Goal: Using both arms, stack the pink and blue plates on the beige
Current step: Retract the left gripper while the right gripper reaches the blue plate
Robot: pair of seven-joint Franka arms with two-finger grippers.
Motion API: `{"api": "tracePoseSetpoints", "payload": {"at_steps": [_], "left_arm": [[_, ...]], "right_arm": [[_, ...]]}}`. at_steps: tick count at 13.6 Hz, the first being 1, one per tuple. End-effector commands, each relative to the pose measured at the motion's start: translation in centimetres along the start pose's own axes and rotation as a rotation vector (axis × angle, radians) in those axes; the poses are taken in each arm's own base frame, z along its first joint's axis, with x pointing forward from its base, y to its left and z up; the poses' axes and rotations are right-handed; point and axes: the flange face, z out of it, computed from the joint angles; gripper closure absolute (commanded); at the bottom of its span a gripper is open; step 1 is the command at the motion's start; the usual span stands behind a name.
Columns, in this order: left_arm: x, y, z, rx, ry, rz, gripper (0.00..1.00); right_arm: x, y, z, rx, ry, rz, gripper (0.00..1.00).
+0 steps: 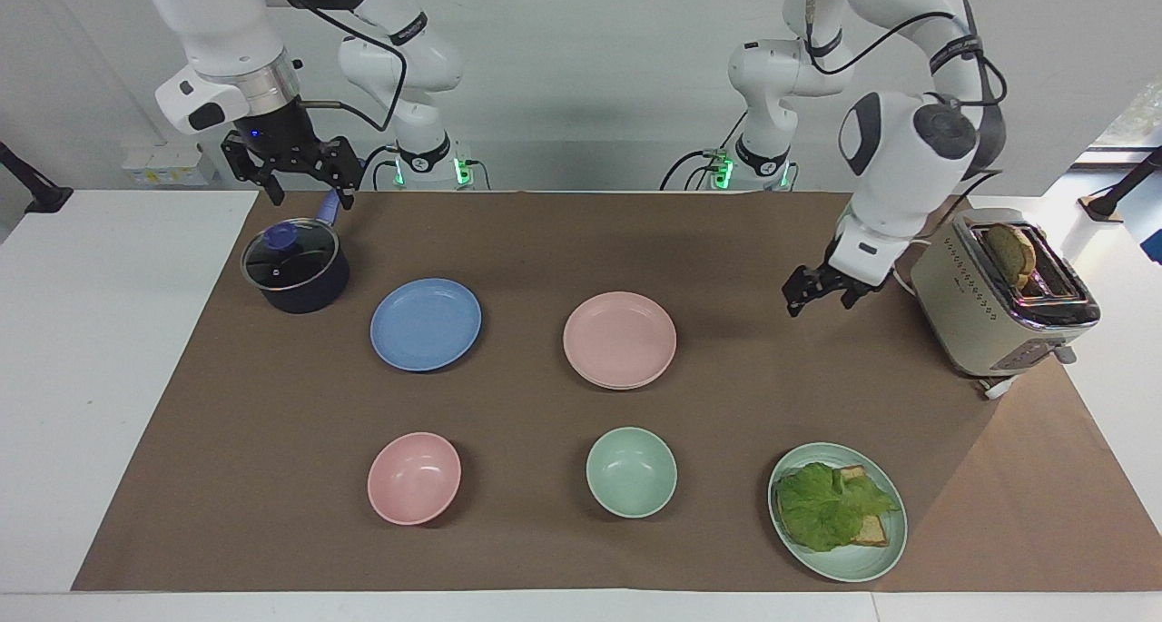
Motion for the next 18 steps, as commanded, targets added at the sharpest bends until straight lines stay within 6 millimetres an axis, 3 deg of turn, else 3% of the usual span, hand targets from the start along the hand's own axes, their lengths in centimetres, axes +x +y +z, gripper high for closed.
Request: {"api": "tracePoseSetpoints", "payload": {"at_steps": [1, 4, 7, 11, 18], "left_arm": [[-0.3, -1.7, -3.6, 0.066, 0.001, 0.105, 0.00], [1.3, -1.5, -8.1, 0.071, 0.022, 0.132, 0.00], [1.9, -1.4, -8.5, 0.069, 0.001, 0.132, 0.00], [1.7, -1.5, -9.3, 0.067, 0.018, 0.119, 0.00], [1.6, -1.5, -9.3, 0.065, 0.016, 0.119, 0.00]], "right_arm": [[-1.9, 2.0, 4.8, 0.045, 0.010, 0.003, 0.00], [-2.0, 2.9, 10.7, 0.075, 0.019, 0.007, 0.00], [-1.9, 3.2, 17.1, 0.109, 0.010, 0.041, 0.00], [-2.1, 3.8, 23.3, 0.118, -0.010, 0.071, 0.13], [-2.3, 4.8, 29.2, 0.170, -0.051, 0.147, 0.27]]}}
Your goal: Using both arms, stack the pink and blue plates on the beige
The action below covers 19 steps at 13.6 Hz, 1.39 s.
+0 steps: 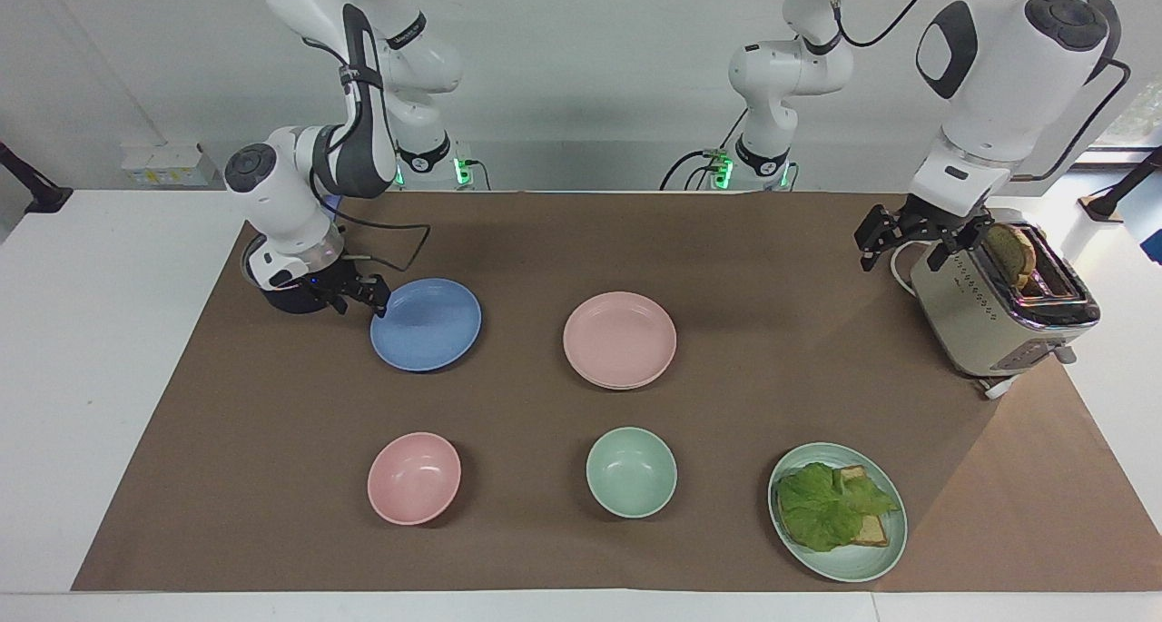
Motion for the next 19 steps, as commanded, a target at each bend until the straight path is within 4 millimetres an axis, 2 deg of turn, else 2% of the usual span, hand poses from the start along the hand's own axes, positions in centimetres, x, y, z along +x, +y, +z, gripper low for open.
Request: {"api": "tracePoseSetpoints", "payload": {"at_steps": [1, 3, 5, 6, 7, 9, 10, 12, 13, 15, 16, 17, 19], "left_arm": [[0.0, -0.7, -0.5, 0.017, -0.011, -0.004, 0.00], [0.0, -0.8, -0.5, 0.017, -0.011, -0.007, 0.00], [0.0, -0.9, -0.5, 0.017, -0.011, -0.008, 0.00], [0.0, -0.9, -0.5, 0.017, -0.011, -0.008, 0.00], [0.0, -0.8, -0.5, 0.017, -0.011, -0.007, 0.00], [0.0, -0.8, -0.5, 0.017, -0.011, -0.007, 0.00], [0.0, -0.9, -0.5, 0.017, -0.011, -0.008, 0.00], [0.0, -0.9, -0.5, 0.017, -0.011, -0.008, 0.00], [0.0, -0.8, -0.5, 0.017, -0.011, -0.007, 0.00], [0.0, -0.8, -0.5, 0.017, -0.011, -0.007, 0.00], [0.0, -0.8, -0.5, 0.017, -0.011, -0.007, 0.00], [0.0, -0.8, -0.5, 0.017, -0.011, -0.007, 0.00], [0.0, -0.8, -0.5, 0.017, -0.011, -0.007, 0.00]], "right_arm": [[-0.5, 0.8, 2.1, 0.035, -0.007, 0.003, 0.28], [-0.7, 1.2, 3.4, 0.037, -0.029, -0.031, 0.34], [-0.7, 1.3, 3.4, 0.042, -0.034, -0.027, 0.40], [-0.8, 1.3, 3.5, 0.044, -0.043, -0.025, 0.48], [-0.8, 1.3, 3.5, 0.052, -0.041, -0.020, 0.59], [-0.7, 1.4, 3.4, 0.068, -0.038, -0.007, 0.95], [-0.6, 1.3, 3.2, 0.073, -0.035, -0.005, 1.00], [-0.4, 1.1, 2.2, 0.087, -0.024, 0.001, 1.00], [-0.2, 0.5, 1.0, 0.091, -0.015, -0.004, 1.00], [0.1, -1.7, -2.0, 0.119, -0.012, -0.018, 1.00], [0.5, -3.7, -3.3, 0.128, -0.008, -0.027, 1.00], [0.9, -6.5, -4.4, 0.133, 0.004, -0.029, 1.00], [1.0, -12.9, -4.6, 0.140, 0.022, -0.028, 1.00]]}}
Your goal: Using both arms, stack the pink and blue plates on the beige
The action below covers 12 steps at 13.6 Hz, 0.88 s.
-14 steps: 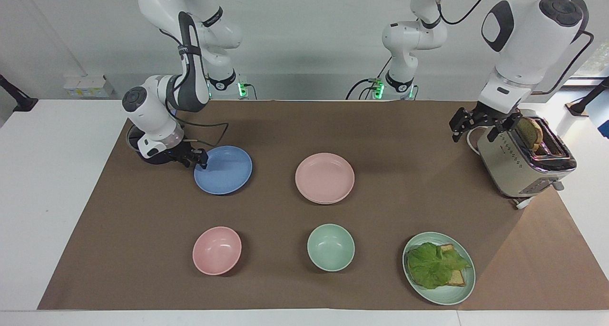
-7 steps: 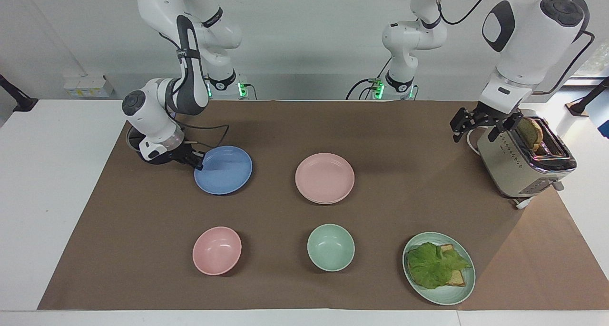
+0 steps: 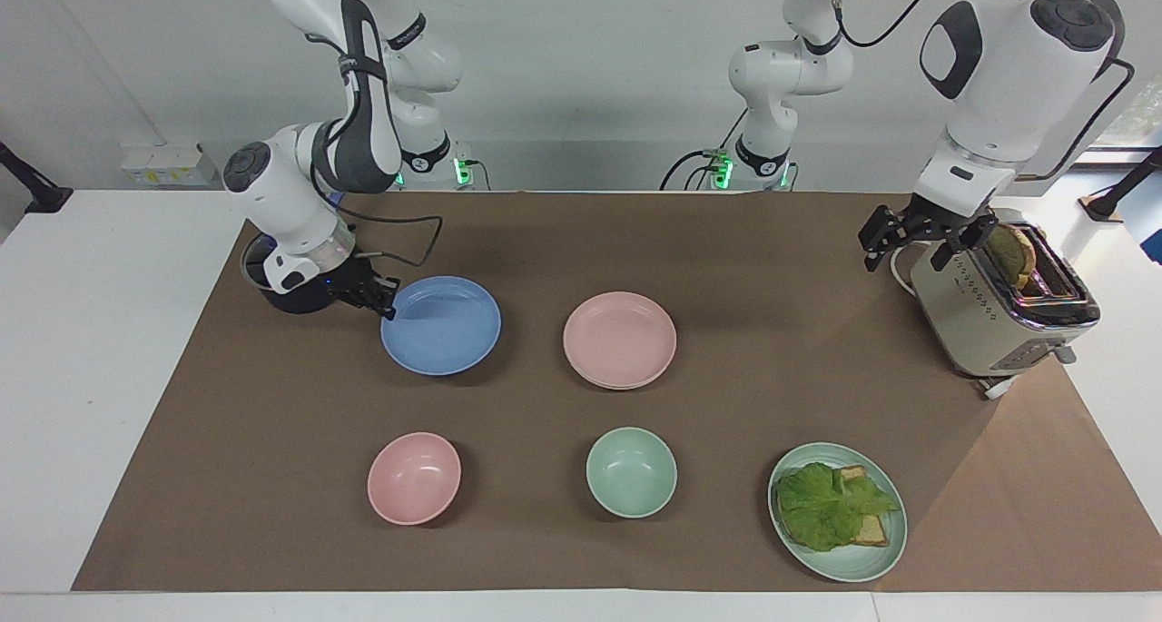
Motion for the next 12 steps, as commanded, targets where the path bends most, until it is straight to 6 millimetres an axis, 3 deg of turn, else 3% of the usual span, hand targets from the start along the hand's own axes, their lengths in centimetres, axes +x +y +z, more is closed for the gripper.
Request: {"api": "tracePoseSetpoints", "payload": {"at_steps": [1, 3, 8, 12], "left_arm": [[0.0, -0.3, -0.5, 0.016, -0.010, 0.002, 0.00], [0.0, -0.3, -0.5, 0.016, -0.010, 0.002, 0.00], [0.0, -0.3, -0.5, 0.016, -0.010, 0.002, 0.00], [0.0, -0.4, -0.5, 0.016, -0.010, 0.001, 0.00]], "right_arm": [[-0.1, -8.7, 0.2, 0.028, 0.016, 0.013, 1.00], [-0.4, -12.7, 1.2, 0.029, 0.020, 0.019, 1.00], [-4.8, -22.5, 5.4, 0.047, 0.018, 0.021, 1.00], [-6.3, -24.3, 7.3, 0.044, 0.008, -0.001, 1.00]]}}
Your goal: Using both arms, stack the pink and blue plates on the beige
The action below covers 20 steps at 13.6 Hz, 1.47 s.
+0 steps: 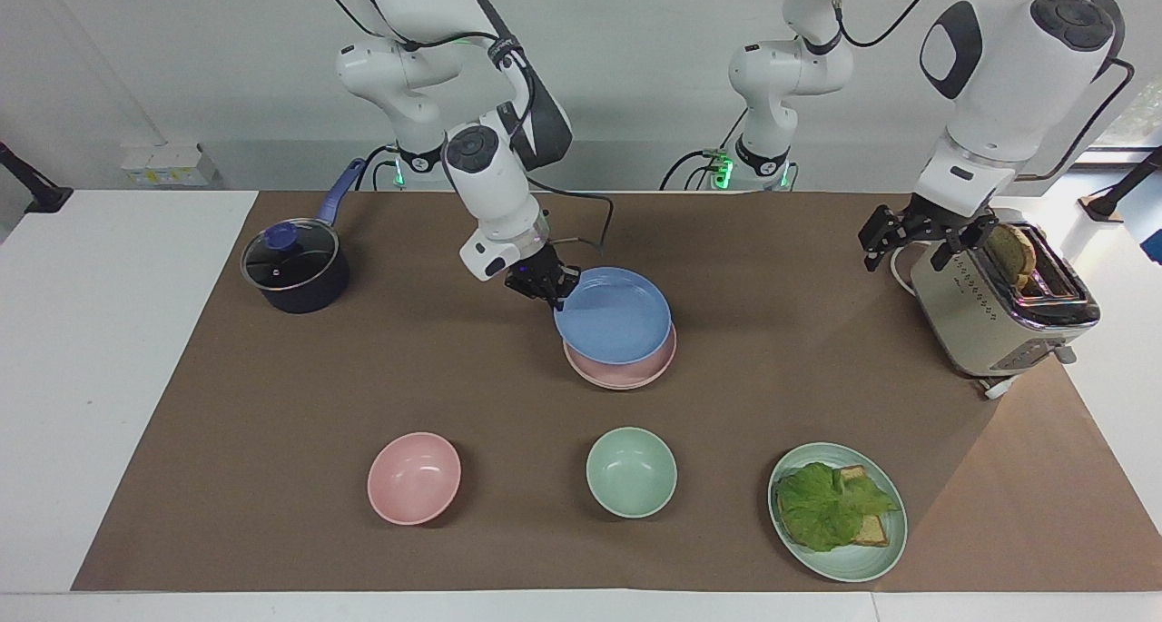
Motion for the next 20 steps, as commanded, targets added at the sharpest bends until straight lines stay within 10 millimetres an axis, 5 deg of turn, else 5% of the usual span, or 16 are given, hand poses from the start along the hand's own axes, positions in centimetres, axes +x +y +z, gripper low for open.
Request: {"api": "tracePoseSetpoints", "payload": {"at_steps": [1, 9, 10, 11, 12, 13, 17, 20], "left_arm": [[0.0, -0.3, -0.5, 0.016, -0.010, 0.002, 0.00], [0.0, -0.3, -0.5, 0.016, -0.010, 0.002, 0.00], [0.0, -0.3, -0.5, 0.016, -0.010, 0.002, 0.00], [0.0, -0.3, -0.5, 0.016, -0.010, 0.002, 0.00], [0.0, -0.3, -0.5, 0.016, -0.010, 0.002, 0.00], [0.0, -0.4, -0.5, 0.016, -0.010, 0.001, 0.00], [0.0, -0.3, -0.5, 0.016, -0.010, 0.002, 0.00], [0.0, -0.3, -0.5, 0.016, -0.010, 0.002, 0.00]], "right_arm": [[0.4, -0.9, 1.7, 0.016, 0.030, 0.002, 1.00], [0.4, -0.5, 3.8, 0.011, 0.028, 0.011, 1.00], [0.4, -0.5, 3.7, 0.012, 0.030, 0.010, 0.94], [0.5, -0.6, 3.7, 0.015, 0.034, 0.009, 0.76], [0.5, -0.6, 3.7, 0.015, 0.034, 0.004, 0.32], [0.7, -0.8, 3.6, 0.018, 0.038, 0.007, 0.05], [1.9, -0.8, 0.6, 0.034, 0.060, 0.016, 0.00], [4.2, 3.0, -5.2, 0.032, 0.111, 0.061, 0.00]]}}
